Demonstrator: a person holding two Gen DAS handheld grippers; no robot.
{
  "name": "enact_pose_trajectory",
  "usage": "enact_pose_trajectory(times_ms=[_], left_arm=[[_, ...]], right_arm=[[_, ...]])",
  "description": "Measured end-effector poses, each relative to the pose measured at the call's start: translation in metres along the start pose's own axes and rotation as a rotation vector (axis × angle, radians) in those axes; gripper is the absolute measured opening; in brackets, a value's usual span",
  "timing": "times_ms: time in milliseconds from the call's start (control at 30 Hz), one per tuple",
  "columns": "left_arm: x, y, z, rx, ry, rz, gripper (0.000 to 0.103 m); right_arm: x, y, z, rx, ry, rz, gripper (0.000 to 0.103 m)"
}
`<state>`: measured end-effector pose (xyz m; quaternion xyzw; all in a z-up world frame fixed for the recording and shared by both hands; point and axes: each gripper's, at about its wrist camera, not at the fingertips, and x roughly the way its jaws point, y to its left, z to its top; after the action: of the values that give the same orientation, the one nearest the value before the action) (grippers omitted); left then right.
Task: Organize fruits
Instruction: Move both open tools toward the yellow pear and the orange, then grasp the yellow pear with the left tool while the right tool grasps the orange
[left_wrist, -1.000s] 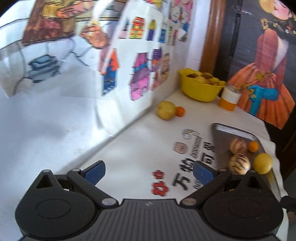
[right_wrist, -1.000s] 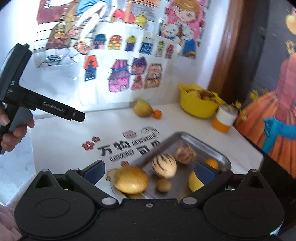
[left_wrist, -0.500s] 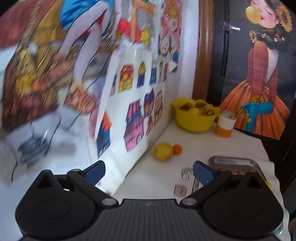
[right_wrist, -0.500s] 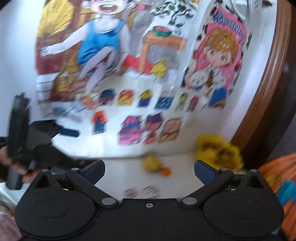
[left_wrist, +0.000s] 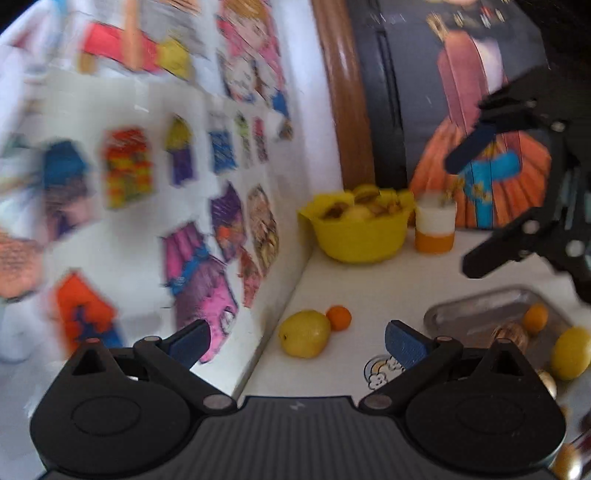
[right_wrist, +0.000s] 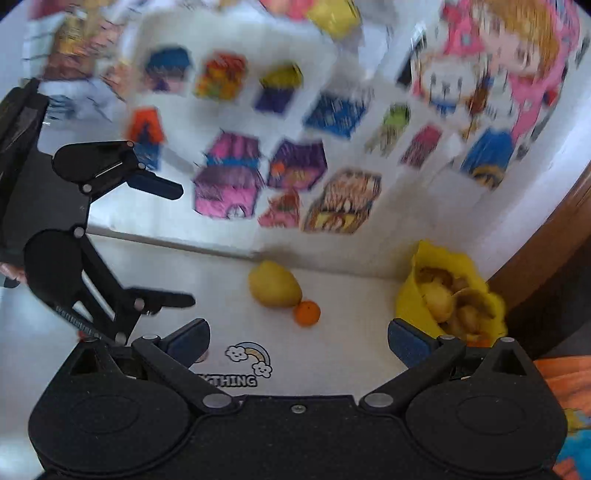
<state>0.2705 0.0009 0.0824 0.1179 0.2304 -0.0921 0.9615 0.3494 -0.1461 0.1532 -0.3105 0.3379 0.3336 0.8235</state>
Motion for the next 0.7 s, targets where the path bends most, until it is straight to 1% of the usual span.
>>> enact_pose_trajectory(times_ms=[67,167,233,300,333,400,533,600,633,700], left_arm=[[0.022,-0.005,0.0,0.022,0.038,-0.012,0.103],[0.05,-0.012,-0.001,0.045,0.081,-0.015,0.103],[0.068,-0.016,-0.001,0.075,0.101,-0.003,0.102],[0.084,-0.02,-0.001,0.106,0.113,0.009,0.102],[0.09,-0.021,-0.002,0.116,0.119,0.013,0.102],[0.105,-0.023,-0.004,0.144,0.138,0.01,0.1],[0.125,-0.025,-0.009,0.2,0.166,0.027,0.095],[0.132,-0.025,-0.01,0.206,0.179,0.023,0.092],[0.136,-0.024,-0.01,0.205,0.184,0.025,0.091],[0.141,-0.023,-0.011,0.201,0.195,0.03,0.085]], right_arm=[[0.021,-0.011,-0.006,0.016,0.0,0.017,0.099],[0.054,-0.026,-0.013,0.029,0.016,0.041,0.091],[0.075,-0.033,-0.018,0.041,0.023,0.058,0.086],[0.092,-0.037,-0.022,0.053,0.025,0.08,0.078],[0.099,-0.039,-0.023,0.06,0.027,0.09,0.077],[0.112,-0.041,-0.024,0.073,0.025,0.108,0.074],[0.134,-0.044,-0.024,0.093,0.025,0.145,0.067],[0.145,-0.045,-0.023,0.1,0.032,0.156,0.06],[0.149,-0.045,-0.023,0.106,0.035,0.158,0.059],[0.155,-0.046,-0.022,0.122,0.036,0.166,0.056]])
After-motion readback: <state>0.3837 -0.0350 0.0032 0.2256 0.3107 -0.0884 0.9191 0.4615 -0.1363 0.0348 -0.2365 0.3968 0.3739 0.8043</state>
